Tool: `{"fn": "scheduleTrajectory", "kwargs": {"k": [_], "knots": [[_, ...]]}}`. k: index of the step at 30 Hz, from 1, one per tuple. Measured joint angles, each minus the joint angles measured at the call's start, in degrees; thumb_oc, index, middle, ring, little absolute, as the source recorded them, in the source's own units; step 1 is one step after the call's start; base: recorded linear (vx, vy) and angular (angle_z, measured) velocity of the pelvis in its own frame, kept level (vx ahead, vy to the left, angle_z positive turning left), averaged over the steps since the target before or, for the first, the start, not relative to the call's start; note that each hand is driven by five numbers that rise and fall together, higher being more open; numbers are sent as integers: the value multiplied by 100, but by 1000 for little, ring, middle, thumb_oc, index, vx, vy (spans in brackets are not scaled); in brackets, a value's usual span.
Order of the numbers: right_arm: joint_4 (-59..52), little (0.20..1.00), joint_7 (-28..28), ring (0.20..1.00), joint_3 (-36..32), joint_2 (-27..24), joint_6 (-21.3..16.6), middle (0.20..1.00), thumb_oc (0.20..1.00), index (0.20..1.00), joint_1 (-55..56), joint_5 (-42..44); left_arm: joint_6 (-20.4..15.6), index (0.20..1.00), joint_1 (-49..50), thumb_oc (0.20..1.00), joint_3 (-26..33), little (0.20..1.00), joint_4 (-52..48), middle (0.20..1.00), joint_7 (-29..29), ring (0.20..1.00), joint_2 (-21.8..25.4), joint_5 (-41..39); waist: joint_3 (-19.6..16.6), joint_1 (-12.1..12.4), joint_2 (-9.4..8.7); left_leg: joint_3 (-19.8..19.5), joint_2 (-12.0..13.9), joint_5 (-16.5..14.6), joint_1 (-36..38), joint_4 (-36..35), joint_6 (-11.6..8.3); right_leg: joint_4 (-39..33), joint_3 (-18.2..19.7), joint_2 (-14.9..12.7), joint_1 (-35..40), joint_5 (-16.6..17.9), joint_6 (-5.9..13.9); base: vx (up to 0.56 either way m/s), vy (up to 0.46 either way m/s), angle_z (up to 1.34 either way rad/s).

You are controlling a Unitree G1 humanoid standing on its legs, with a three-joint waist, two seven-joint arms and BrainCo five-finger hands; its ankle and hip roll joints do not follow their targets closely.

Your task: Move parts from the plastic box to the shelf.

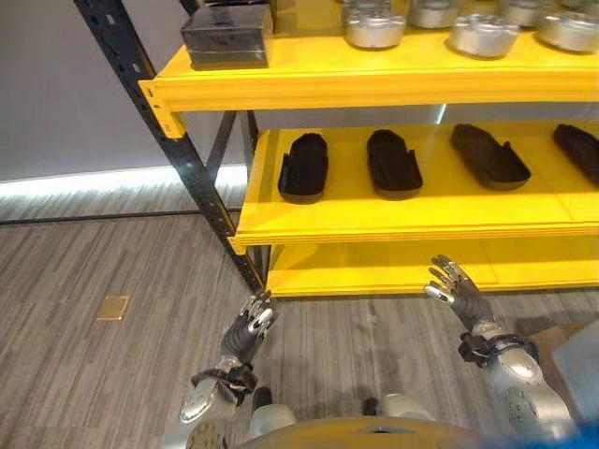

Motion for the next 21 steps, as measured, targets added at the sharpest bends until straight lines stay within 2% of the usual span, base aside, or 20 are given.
{"fn": "scheduleTrajectory", "kwargs": {"k": [1, 2, 3, 4, 5, 6, 9, 10, 11, 13, 14, 15, 16, 17, 19, 21], "knots": [[28, 1000, 3, 1000, -50, 1, 5, 1000, 1000, 1000, 117, -40, -5, 1000, -164, 1000, 7, 1000, -6, 1000, -24, 1000, -23, -3, 27, -77, -209, 36, -94, -28, -66, 90, 8, -34, 2, -129, -65, -2, -71, -43, -33, 126], [65, 1000, 4, 1000, -45, -19, 9, 1000, 1000, 1000, 89, -46, -9, 1000, -92, 1000, 2, 1000, -22, 1000, -66, 1000, 2, -2, 2, 125, -221, 35, -142, -207, 32, 100, 20, -32, 84, -124, -128, 22, -71, -45, -28, 31], [55, 1000, 25, 1000, -58, 10, 6, 1000, 1000, 1000, -6, -46, 17, 1000, -1, 1000, 11, 1000, -1, 1000, -78, 1000, 76, 5, 23, 258, -287, -204, -414, -563, 152, 370, -110, -56, 209, -147, -248, 84, -63, -13, 5, -44], [39, 1000, 36, 1000, -84, 3, 6, 1000, 1000, 1000, -101, -47, 45, 1000, 1, 1000, 14, 1000, 39, 1000, -71, 1000, 54, 4, 28, 277, -293, -666, -827, -961, 232, 683, -116, -165, 315, -232, -270, 218, 60, 10, 45, -34], [1, 1000, 67, 1000, -155, 3, 5, 1000, 1000, 1000, -112, -47, 44, 1000, -18, 1000, 14, 1000, 28, 1000, -82, 1000, -1, 4, 16, 270, -265, -929, -1175, -1220, 437, 633, -53, -390, 444, -277, -243, 398, 79, 36, 86, -2], [0, 1000, 84, 1000, -201, 9, 2, 1000, 1000, 1000, -121, -46, 28, 1000, -76, 1000, 24, 1000, 27, 1000, -101, 1000, -45, 1, 22, 228, -223, -961, -1312, -1300, 621, 482, -24, -555, 448, -275, -232, 548, 150, 47, 124, 10], [12, 1000, 81, 1000, -292, 117, 10, 1000, 1000, 1000, -104, -46, 28, 1000, -287, 1000, 98, 1000, 30, 1000, -120, 1000, -164, -10, 31, 85, -161, -643, -1294, -1513, 1072, 11, 261, -1114, 430, -123, -141, 1045, 201, 34, 91, 24], [12, 1000, 81, 1000, -296, 111, 9, 1000, 1000, 1000, -122, -46, 28, 1000, -312, 1000, 103, 1000, 28, 1000, -120, 1000, -163, -10, 50, 93, -146, -648, -1274, -1531, 1124, -41, 280, -1196, 417, -104, -140, 1083, 173, 69, 195, 16], [13, 1000, 76, 1000, -341, 135, 10, 1000, 1000, 1000, -144, -46, 29, 1000, -480, 1000, 133, 1000, 32, 1000, -118, 1000, -162, -10, 132, 21, -151, -632, -1251, -1589, 1146, -165, 315, -1442, 417, -99, -83, 1303, 204, 57, 186, 9], [11, 1000, 68, 1000, -395, 137, 9, 1000, 1000, 1000, -168, -46, 29, 1000, -496, 1000, 129, 1000, 31, 1000, -118, 1000, -158, -11, 154, 28, -115, -594, -1252, -1605, 1193, -243, 337, -1664, 418, -114, -107, 1346, 266, 17, 163, -17], [30, 1000, 56, 1000, -373, 152, 11, 1000, 1000, 1000, -224, -46, 30, 1000, -490, 1000, 129, 1000, 54, 1000, -112, 1000, -152, -10, 144, 66, -69, -495, -1252, -1606, 1148, -282, 350, -1873, 398, -139, -89, 1291, 379, -21, 175, -78], [141, 1000, 42, 1000, -364, 231, 20, 1000, 1000, 1000, -391, -48, 18, 1000, -484, 1000, 140, 1000, 22, 1000, -101, 1000, -193, 4, 101, 272, 221, -179, -1017, -1486, 1011, -386, 479, -1071, 122, -117, -326, 1059, 406, -27, 160, -73], [153, 1000, 29, 1000, -359, 328, 22, 1000, 1000, 1000, -404, -48, -2, 1000, -469, 1000, 139, 1000, -44, 1000, -102, 1000, -120, 12, 66, 267, 108, -105, -1126, -1455, 1033, -476, 497, -319, 115, -426, -461, 776, 489, -10, 146, -75], [178, 1000, 13, 1000, -206, 447, 23, 1000, 1000, 1000, -434, -49, -17, 1000, -441, 1000, 227, 1000, -6, 1000, -93, 1000, 68, 43, -123, 314, -323, 30, -1487, -1383, 980, -507, 446, -621, 284, -1009, -275, 596, 594, 4, 112, -37], [164, 1000, 4, 1000, -117, 525, 32, 1000, 1000, 1000, -482, -50, -13, 1000, -418, 1000, 277, 1000, 93, 1000, -44, 1000, -18, 42, -155, 243, -168, 0, -1384, -1311, 945, -517, 437, -1129, 243, -914, -59, 753, 751, 0, 82, -29], [175, 1000, -5, 1000, 20, 550, 51, 1000, 1000, 1000, -463, -50, -29, 1000, -437, 1000, 284, 1000, 94, 1000, -44, 1000, -83, 48, -173, 178, -183, 24, -1413, -1280, 931, -502, 415, -1407, 257, -919, 37, 986, 730, -6, 57, -9]]}}
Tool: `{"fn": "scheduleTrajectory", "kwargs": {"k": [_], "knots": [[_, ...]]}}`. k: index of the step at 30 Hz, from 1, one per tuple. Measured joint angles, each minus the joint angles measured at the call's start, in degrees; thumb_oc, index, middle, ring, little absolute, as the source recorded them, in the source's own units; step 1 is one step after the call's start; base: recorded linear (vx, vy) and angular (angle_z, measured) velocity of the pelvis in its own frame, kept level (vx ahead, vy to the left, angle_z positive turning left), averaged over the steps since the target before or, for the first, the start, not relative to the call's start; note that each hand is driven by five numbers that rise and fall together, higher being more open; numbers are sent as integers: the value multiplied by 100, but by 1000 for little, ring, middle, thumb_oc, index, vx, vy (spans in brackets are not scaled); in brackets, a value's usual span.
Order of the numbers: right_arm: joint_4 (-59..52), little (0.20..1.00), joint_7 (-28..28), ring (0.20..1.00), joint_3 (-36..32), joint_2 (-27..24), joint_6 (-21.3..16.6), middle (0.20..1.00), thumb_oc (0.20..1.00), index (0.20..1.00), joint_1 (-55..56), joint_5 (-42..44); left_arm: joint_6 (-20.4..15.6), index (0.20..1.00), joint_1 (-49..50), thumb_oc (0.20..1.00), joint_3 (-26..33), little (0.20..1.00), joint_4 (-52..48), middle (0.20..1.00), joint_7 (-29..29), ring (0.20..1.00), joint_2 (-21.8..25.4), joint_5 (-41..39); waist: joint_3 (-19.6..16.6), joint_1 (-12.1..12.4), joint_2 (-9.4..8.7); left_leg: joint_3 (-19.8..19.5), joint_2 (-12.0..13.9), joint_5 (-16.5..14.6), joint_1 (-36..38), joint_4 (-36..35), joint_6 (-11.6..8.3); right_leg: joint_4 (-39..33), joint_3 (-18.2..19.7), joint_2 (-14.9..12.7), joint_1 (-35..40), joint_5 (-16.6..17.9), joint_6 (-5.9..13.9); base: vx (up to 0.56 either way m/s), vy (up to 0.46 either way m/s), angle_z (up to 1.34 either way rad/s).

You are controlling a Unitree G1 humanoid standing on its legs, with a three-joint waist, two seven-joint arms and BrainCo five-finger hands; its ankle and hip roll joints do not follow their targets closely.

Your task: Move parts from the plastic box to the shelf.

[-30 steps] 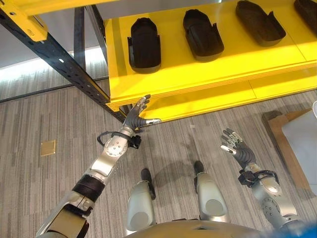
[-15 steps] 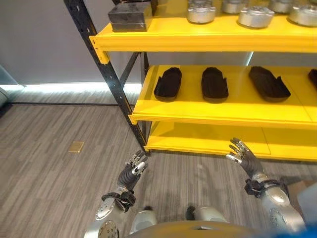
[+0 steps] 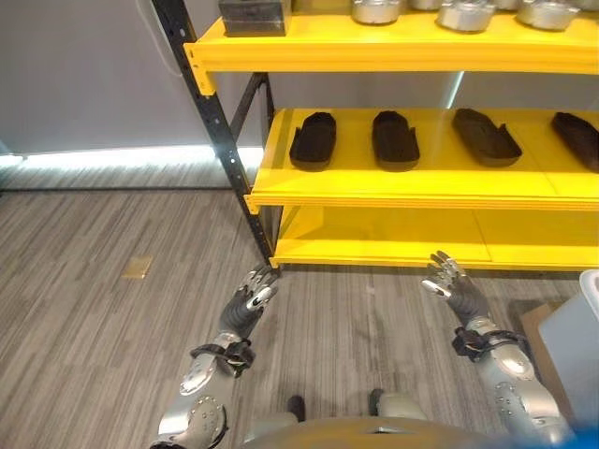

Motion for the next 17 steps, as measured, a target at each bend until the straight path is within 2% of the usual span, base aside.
{"fn": "scheduleTrajectory", "kwargs": {"k": [4, 7, 11, 17], "knots": [[7, 1000, -3, 1000, 121, 8, 51, 1000, 1000, 1000, 30, 0, -8, 1000, -77, 1000, 22, 1000, 5, 1000, 117, 1000, 13, 67, -118, -10, -100, 148, 8, 55, 135, -129, 50, -657, 26, 6, 319, 418, 8, 20, 36, -15], [7, 1000, -4, 1000, 120, 8, 59, 1000, 1000, 1000, 137, 1, -9, 1000, -55, 1000, 69, 1000, 4, 1000, 166, 1000, 7, 228, -189, -24, -87, 177, 9, 83, 367, -299, 14, -1014, 26, 21, 642, 580, 42, 42, 9, -5], [7, 1000, -2, 1000, 123, 5, 87, 1000, 1000, 1000, 222, 1, -11, 1000, 67, 1000, 93, 1000, 4, 1000, 222, 1000, -35, 351, -300, -19, -36, 271, 24, 86, 513, -426, 9, -1313, 36, 36, 861, 696, 21, 26, -11, -6], [7, 1000, -2, 1000, 123, 4, 87, 1000, 1000, 1000, 226, 3, -10, 1000, 76, 1000, 93, 1000, 4, 1000, 221, 1000, -119, 386, -318, -30, -17, 281, 28, 86, 539, -447, 9, -1345, 40, 42, 902, 706, 45, 2, -1, -1]]}}
